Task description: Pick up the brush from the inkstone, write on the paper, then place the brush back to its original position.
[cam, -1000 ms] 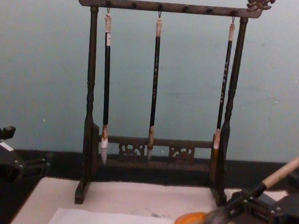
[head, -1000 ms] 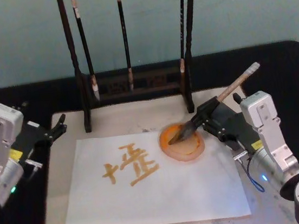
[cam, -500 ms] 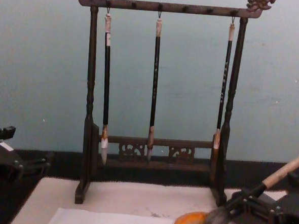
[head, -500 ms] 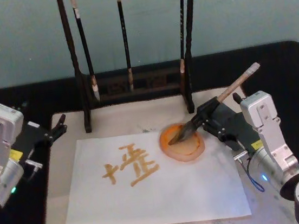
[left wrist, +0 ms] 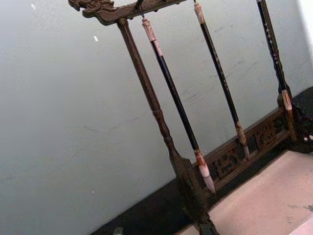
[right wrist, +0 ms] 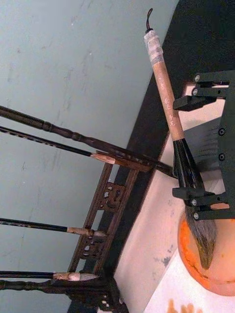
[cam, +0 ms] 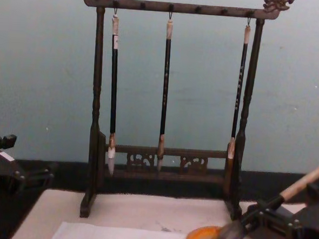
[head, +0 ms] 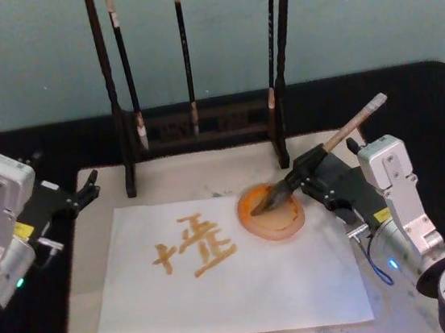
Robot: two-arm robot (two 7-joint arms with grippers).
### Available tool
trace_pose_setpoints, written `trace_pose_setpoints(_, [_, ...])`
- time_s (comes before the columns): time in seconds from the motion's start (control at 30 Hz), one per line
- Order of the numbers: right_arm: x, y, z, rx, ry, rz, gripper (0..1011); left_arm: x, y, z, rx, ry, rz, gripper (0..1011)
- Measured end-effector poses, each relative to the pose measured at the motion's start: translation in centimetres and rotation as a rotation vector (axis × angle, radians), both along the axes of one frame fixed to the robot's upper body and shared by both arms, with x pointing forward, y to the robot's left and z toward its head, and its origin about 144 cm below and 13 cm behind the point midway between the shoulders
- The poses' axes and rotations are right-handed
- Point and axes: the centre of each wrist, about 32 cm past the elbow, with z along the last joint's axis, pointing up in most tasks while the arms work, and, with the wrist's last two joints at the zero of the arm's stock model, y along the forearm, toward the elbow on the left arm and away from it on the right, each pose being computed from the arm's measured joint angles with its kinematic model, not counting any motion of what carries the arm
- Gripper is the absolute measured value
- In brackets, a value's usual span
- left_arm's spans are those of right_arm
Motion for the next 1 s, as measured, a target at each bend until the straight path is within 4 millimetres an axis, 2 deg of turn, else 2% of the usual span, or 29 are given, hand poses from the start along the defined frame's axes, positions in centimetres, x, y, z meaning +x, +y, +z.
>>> trace_pose_setpoints(1.0, [0.01, 0.00, 0.01, 0.000, -0.001, 0.000, 1000, 0.00, 0.00, 0.00, 0.000, 0.000, 0.000, 1010])
